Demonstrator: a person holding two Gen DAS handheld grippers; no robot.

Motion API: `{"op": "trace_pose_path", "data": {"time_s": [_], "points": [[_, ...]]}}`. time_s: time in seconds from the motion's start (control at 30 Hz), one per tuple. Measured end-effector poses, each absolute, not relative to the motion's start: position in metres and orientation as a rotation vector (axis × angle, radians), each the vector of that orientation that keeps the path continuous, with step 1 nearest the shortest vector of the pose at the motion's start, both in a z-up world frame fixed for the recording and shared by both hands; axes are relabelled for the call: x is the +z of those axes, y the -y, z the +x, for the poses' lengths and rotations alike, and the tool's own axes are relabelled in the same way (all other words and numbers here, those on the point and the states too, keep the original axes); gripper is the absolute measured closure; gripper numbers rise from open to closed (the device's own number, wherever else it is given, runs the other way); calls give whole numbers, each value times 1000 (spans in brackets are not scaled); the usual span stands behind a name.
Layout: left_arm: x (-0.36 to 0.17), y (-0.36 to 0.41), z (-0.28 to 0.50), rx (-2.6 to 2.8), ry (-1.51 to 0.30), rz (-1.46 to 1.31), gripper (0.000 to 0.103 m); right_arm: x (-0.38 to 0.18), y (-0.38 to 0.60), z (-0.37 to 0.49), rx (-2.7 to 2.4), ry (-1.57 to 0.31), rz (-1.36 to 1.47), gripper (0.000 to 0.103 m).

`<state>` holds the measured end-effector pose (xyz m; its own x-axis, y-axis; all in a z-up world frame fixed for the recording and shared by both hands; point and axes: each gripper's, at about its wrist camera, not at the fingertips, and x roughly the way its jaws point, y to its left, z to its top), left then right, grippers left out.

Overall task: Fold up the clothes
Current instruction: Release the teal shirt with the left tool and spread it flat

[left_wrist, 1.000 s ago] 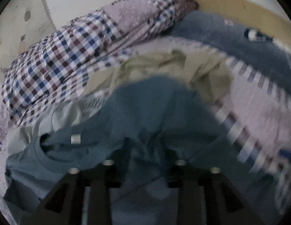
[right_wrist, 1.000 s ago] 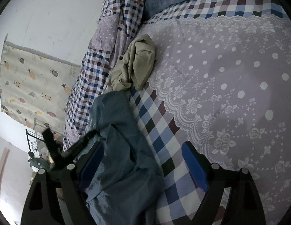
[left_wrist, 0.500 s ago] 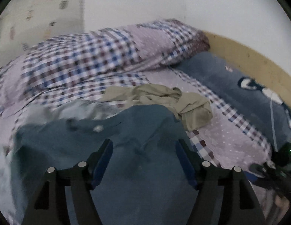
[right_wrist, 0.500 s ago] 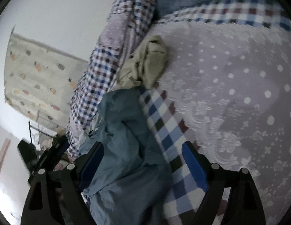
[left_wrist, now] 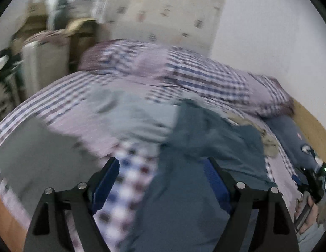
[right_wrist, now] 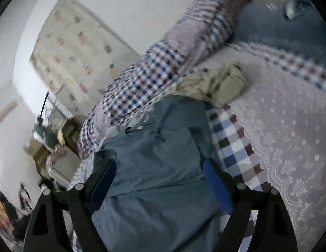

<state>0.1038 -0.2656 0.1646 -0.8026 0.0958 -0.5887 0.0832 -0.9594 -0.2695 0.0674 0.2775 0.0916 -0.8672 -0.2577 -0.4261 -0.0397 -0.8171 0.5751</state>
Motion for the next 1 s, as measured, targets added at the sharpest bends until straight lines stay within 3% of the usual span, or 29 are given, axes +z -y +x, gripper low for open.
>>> {"op": "trace_pose_path", "data": {"time_s": [0.23,0.57,0.77,1.0], "points": [[115,292,161,2831,553,-1084,17,104,-196,118,-2756,579,761,15],[54,285,188,2698,689,-1226,17,60,-67,204,-2585,356,889,15],[1,287,189,2478,943,-1453,17,36,10,231,-2494,-1,955,15],[-35,292,186,2252,1170,-1517,17,21,37,234,-2474,-60,1004,15]]}}
